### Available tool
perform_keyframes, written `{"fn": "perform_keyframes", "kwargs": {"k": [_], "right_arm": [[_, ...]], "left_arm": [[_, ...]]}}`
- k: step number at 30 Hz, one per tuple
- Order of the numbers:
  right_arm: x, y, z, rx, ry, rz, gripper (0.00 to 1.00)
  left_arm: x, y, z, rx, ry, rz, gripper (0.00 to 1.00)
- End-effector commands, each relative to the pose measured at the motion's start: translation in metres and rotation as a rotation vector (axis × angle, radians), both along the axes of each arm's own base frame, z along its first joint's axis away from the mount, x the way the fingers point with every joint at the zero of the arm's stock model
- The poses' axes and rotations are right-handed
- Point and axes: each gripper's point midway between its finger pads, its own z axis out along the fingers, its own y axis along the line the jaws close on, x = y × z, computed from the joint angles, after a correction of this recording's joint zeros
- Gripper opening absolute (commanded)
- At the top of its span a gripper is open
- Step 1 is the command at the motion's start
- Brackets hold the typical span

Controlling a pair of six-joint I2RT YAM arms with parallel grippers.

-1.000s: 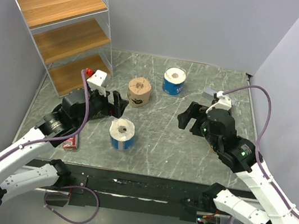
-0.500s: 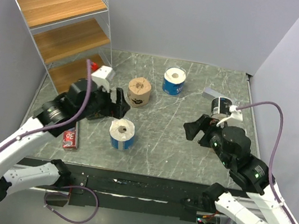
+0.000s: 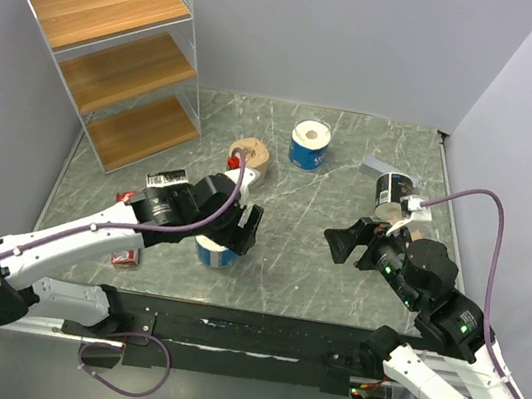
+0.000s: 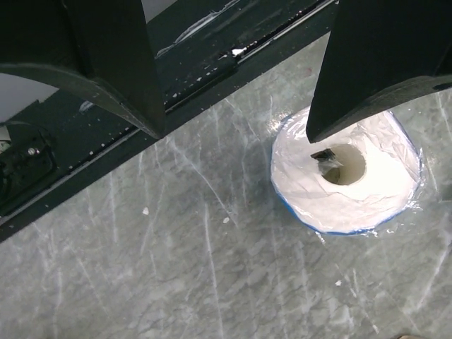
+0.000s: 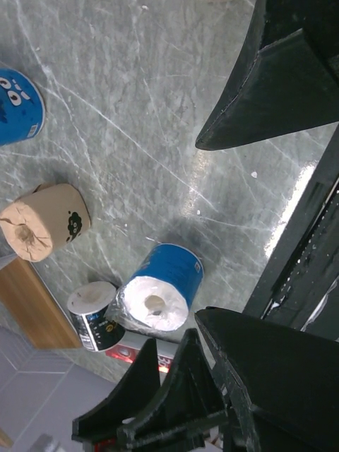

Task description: Place and organize the paper towels onto the shelf

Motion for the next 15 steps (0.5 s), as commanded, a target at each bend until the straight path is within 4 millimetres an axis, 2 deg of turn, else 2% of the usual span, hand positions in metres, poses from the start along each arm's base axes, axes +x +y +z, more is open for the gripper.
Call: {"fn": "perform_keyframes", "kwargs": {"k": [1,15], "right_arm": [[0.002,0.006,0.007,0.010,-0.034,0.026,1.00],[0.002,-0.006,0.004,-0.021,-0.049,-0.015,1.00]], "left_arm": [[0.008,0.006,-0.015,0.054,-0.002,0.065,0.87],[0.024,0.005,-0.051,0.176,-0.033,0.052,0.88]]}}
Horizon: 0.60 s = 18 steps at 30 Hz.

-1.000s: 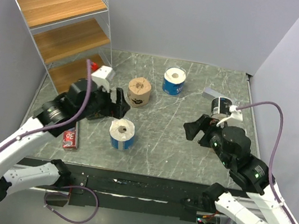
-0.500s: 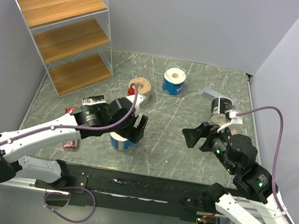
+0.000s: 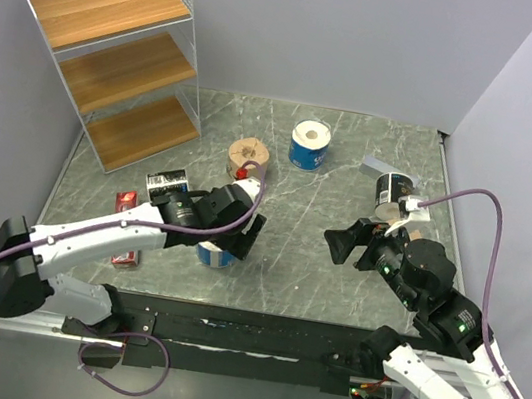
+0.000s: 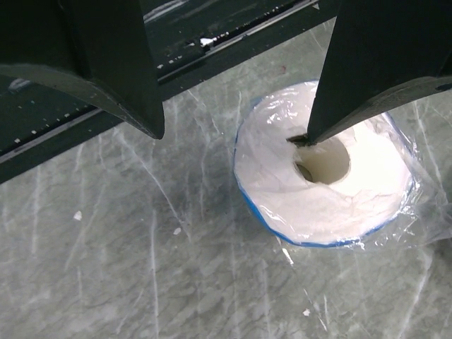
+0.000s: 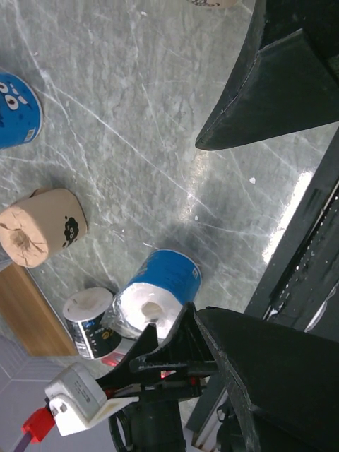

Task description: Place and organize the paper towels onto the shelf

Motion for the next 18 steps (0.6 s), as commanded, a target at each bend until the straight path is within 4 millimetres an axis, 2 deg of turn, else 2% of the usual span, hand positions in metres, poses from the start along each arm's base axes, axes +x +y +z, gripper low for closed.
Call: {"fn": "perform_keyframes", "kwargs": {"k": [1,8,13,18], "right_arm": [[0.002,-0.006,0.008,-0.008,-0.059,-0.016,0.99],[0.001,-0.006,0.011,-0.001,-0.091,0.001,1.00],[-0.002,-0.006,0.011,0.006,-0.100,0.010,1.00],[-0.004,-0.008,0.010,0.005,-0.103,0.007,1.00]], "left_arm": [[0.012,-0.005,-0.001,0.019,-0.050,0.012,0.88],[0.017,-0.001,-0.026,0.112,-0.019,0.034,0.84],[0.016,0.001,-0.034,0.127,-0.006,0.038,0.81],[0.018,0.002,-0.042,0.143,-0.013,0.037,0.81]]}}
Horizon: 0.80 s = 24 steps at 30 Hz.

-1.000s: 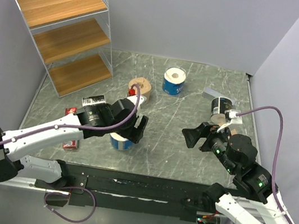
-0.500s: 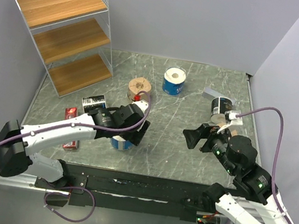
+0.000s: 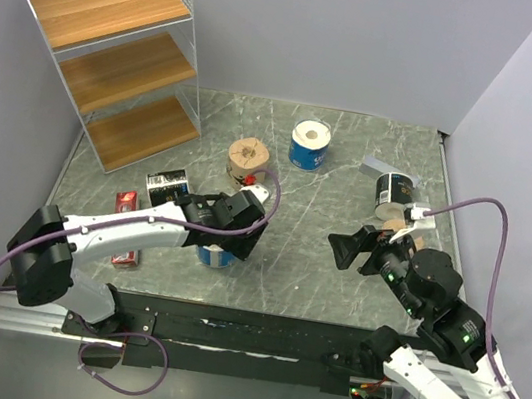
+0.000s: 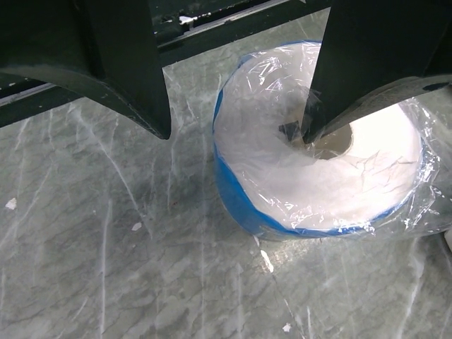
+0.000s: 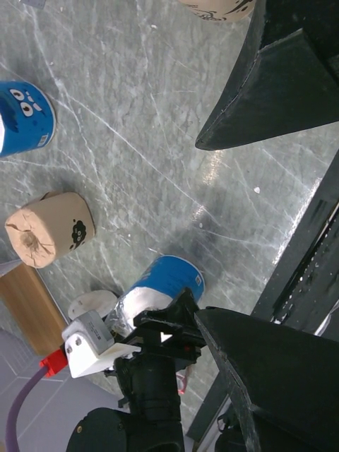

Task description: Place and organize the paper towels onto the shelf

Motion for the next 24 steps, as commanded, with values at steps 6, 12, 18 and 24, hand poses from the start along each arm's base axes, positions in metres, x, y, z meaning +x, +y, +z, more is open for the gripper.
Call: {"fn": "perform_keyframes", "kwargs": {"k": [6,12,18,24], "right_arm": [[0.001,-0.001,0.012,0.026,-0.063,0.003,1.00],[-0.001,0.001,0.009,0.027,-0.057,0.012,0.99],[-0.001,-0.003,0.009,0.018,-0.056,0.001,1.00],[-0.003,-0.003,0.013,0.021,-0.063,0.008,1.00]], "left_arm": [[0.007,0.002,-0.011,0.030,-0.040,0.002,0.80],[0.013,0.007,-0.021,0.080,-0.051,0.018,0.78],[0.013,0.006,-0.027,0.093,-0.042,0.015,0.60],[0.018,0.014,-0.007,0.127,-0.071,0.052,0.35]]}}
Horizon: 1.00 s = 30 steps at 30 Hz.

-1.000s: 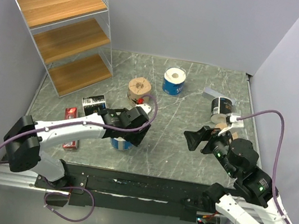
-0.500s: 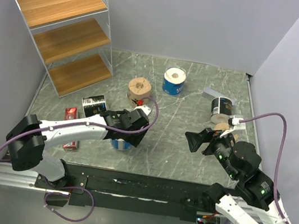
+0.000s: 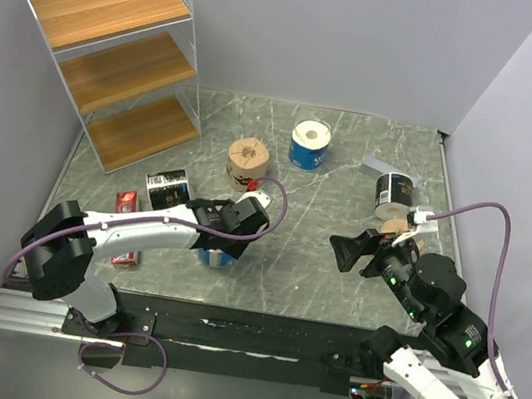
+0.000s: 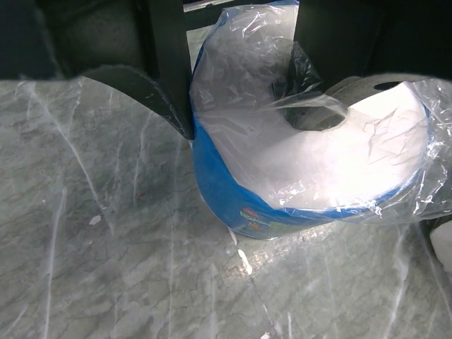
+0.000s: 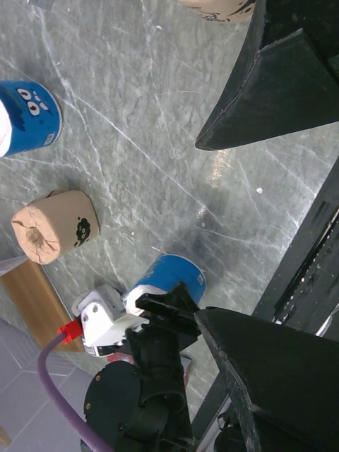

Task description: Place and organize the paper towels onto the shelf

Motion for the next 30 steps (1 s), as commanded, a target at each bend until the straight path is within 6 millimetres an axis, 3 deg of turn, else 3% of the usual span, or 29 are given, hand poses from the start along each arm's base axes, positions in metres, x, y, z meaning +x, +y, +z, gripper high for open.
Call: {"fn": "perform_keyframes", "kwargs": {"k": [1,2,4,5,8,11,12,14,16,19,24,28,30], "right_arm": [[0.000,-0.001,0.014,0.012,-0.041,0.001,1.00],[0.000,-0.001,0.015,0.004,-0.038,0.005,1.00],[-0.001,-0.003,0.020,-0.005,-0.038,0.006,1.00],[-0.001,-0.002,0.020,-0.012,-0.033,0.008,1.00],[-0.003,-0.003,0.025,-0.012,-0.035,0.013,1.00],[-0.004,-0.002,0.027,0.000,-0.033,0.017,0.99],[-0.005,-0.002,0.028,0.002,-0.036,0.020,1.00],[-0.006,-0.003,0.030,0.006,-0.038,0.019,0.99],[-0.007,-0.003,0.033,0.010,-0.043,0.019,0.99],[-0.009,-0.006,0.039,0.018,-0.052,0.017,1.00],[-0.016,-0.007,0.044,0.024,-0.090,0.048,1.00],[-0.019,-0.008,0.042,0.019,-0.109,0.063,1.00],[-0.018,-0.008,0.040,0.009,-0.109,0.064,1.00]], "left_arm": [[0.012,0.008,0.027,0.032,-0.071,0.053,0.30],[0.010,0.016,0.031,0.063,-0.070,0.062,0.28],[0.018,0.016,0.058,0.046,-0.123,0.088,0.23],[0.020,0.028,0.068,0.084,-0.152,0.112,0.23],[0.034,0.038,0.122,0.063,-0.281,0.170,0.21],[0.049,0.044,0.186,0.021,-0.428,0.211,0.20],[0.055,0.043,0.217,-0.012,-0.490,0.211,0.20],[0.062,0.048,0.252,-0.034,-0.581,0.222,0.18],[0.072,0.059,0.300,-0.060,-0.703,0.256,0.18],[0.088,0.082,0.352,-0.071,-0.829,0.290,0.18],[0.119,0.128,0.407,-0.028,-0.963,0.348,0.18],[0.144,0.168,0.430,0.076,-1.041,0.449,0.17],[0.149,0.178,0.445,0.071,-1.075,0.457,0.17]]}}
